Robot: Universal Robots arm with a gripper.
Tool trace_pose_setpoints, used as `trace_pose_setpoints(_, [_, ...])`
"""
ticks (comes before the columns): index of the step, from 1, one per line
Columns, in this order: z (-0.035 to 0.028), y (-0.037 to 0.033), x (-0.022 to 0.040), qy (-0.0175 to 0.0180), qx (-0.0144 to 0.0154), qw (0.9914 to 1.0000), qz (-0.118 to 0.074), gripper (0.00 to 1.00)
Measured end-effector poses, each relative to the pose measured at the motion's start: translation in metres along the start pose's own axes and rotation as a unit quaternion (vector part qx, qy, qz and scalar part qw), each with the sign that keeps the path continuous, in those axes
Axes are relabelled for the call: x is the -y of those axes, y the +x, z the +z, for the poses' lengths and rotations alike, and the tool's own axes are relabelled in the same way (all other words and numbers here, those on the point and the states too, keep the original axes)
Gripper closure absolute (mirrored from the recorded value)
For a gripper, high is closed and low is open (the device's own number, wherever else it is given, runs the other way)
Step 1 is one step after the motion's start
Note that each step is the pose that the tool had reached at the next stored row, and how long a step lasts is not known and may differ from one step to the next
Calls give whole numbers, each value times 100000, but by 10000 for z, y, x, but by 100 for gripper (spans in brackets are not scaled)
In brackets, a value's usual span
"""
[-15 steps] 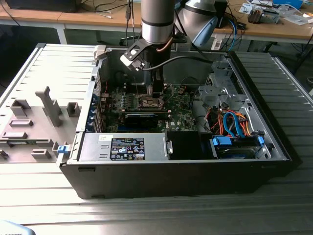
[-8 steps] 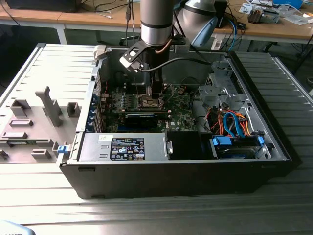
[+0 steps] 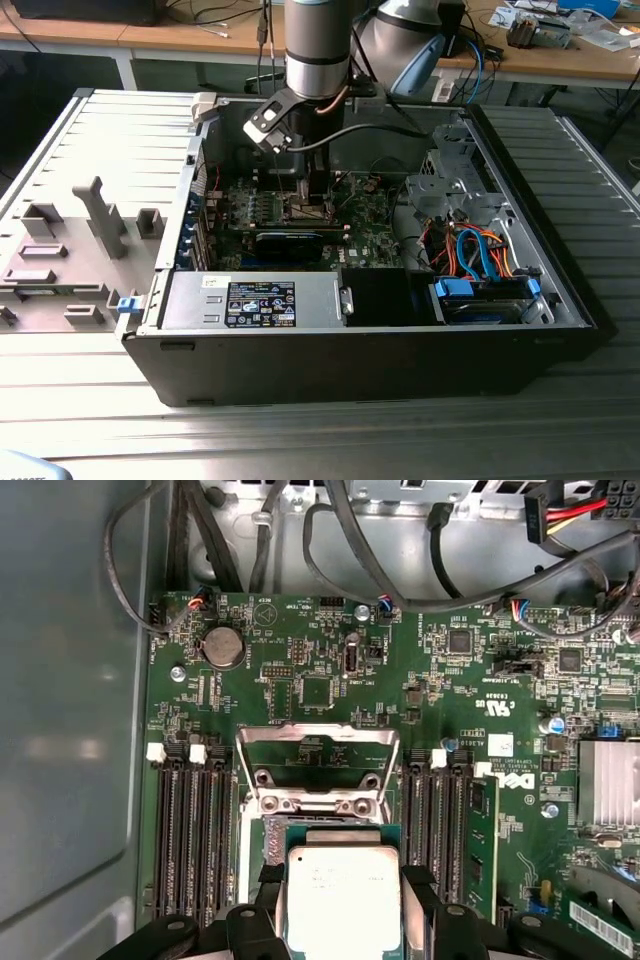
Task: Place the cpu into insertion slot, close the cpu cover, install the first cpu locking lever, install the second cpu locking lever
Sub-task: 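Place the cpu into insertion slot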
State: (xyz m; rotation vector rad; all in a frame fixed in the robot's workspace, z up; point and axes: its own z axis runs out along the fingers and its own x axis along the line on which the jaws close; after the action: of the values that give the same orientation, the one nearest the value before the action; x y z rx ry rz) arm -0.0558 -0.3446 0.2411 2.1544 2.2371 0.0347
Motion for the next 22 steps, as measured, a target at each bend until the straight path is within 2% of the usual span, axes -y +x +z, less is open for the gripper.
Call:
trace_pose_setpoints(15, [134, 27, 12, 7, 34, 99997, 795, 45])
trace_pose_setpoints(22, [194, 54, 49, 5, 33, 99997, 825, 45])
